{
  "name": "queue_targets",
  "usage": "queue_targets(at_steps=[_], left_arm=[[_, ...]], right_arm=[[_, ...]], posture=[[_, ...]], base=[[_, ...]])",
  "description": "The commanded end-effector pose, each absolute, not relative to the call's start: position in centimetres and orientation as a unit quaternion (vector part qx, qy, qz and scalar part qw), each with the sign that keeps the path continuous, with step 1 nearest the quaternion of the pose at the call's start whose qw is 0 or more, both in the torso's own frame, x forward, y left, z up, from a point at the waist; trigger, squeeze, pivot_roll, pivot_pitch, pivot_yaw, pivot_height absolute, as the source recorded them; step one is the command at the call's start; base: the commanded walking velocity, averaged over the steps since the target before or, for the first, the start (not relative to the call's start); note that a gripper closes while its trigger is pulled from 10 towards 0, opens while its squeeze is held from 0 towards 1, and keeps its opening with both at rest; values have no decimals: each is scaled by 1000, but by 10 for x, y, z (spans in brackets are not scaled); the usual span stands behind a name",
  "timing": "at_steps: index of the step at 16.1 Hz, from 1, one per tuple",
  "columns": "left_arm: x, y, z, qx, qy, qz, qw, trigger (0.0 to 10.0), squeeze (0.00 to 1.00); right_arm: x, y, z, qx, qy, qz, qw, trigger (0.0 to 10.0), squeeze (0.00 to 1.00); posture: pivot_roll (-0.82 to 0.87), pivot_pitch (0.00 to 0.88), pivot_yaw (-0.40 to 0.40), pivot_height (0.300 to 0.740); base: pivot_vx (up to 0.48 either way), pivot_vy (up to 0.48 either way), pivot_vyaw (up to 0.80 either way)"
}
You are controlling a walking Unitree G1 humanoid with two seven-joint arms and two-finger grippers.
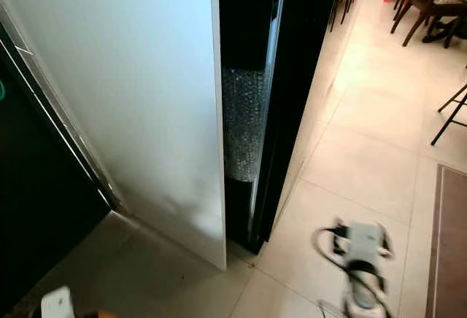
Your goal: Restocking fridge
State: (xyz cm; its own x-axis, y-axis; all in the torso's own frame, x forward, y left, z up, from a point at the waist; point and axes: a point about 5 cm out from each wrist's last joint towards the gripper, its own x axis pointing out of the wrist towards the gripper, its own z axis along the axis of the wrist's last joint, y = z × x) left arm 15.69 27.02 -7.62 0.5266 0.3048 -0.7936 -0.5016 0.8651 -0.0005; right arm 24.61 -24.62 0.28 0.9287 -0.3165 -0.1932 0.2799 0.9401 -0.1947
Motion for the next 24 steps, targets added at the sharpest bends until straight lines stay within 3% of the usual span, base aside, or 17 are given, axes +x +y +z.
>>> queue_targets(at_steps=[1, 4, 5, 6, 9, 15, 19, 24], left_arm=[[151, 281, -75, -115, 430, 247, 861, 10000, 0], [147, 284, -75, -111, 433, 251, 859, 10000, 0], [153, 285, -73, -110, 428, 251, 861, 10000, 0], [157, 284, -71, -114, 422, 252, 864, 10000, 0], [153, 275, -76, -127, 419, 250, 864, 10000, 0], [151, 270, -78, -131, 425, 244, 862, 10000, 0], [148, 262, -82, -135, 433, 238, 859, 10000, 0], [151, 262, -81, -134, 431, 235, 861, 10000, 0]], right_arm=[[250, -241, 15, -99, 69, -126, 985, 10000, 0], [264, -222, 51, -78, -14, -116, 990, 10000, 0], [271, -188, 72, -52, -55, -67, 995, 10000, 0], [274, -171, 82, -37, -69, -45, 996, 10000, 0], [281, -148, 100, 6, -78, -47, 996, 10000, 0], [287, -158, 111, 8, -42, -106, 993, 10000, 0], [288, -161, 116, 7, -34, -107, 994, 10000, 0], [288, -143, 119, 4, -22, -59, 998, 10000, 0]], posture=[[-64, 0, -8, 740], [-69, 0, -2, 740], [-62, 0, -5, 740], [-55, 0, -8, 740], [-58, 0, -15, 740], [-82, 0, -31, 740], [-84, 0, -34, 740], [-61, 0, -43, 740]], base=[[0, 0, 0], [0, 0, 0], [0, 0, 0], [0, 0, 0], [0, 0, 0], [0, 0, 0], [0, 0, 0], [0, 0, 0]])
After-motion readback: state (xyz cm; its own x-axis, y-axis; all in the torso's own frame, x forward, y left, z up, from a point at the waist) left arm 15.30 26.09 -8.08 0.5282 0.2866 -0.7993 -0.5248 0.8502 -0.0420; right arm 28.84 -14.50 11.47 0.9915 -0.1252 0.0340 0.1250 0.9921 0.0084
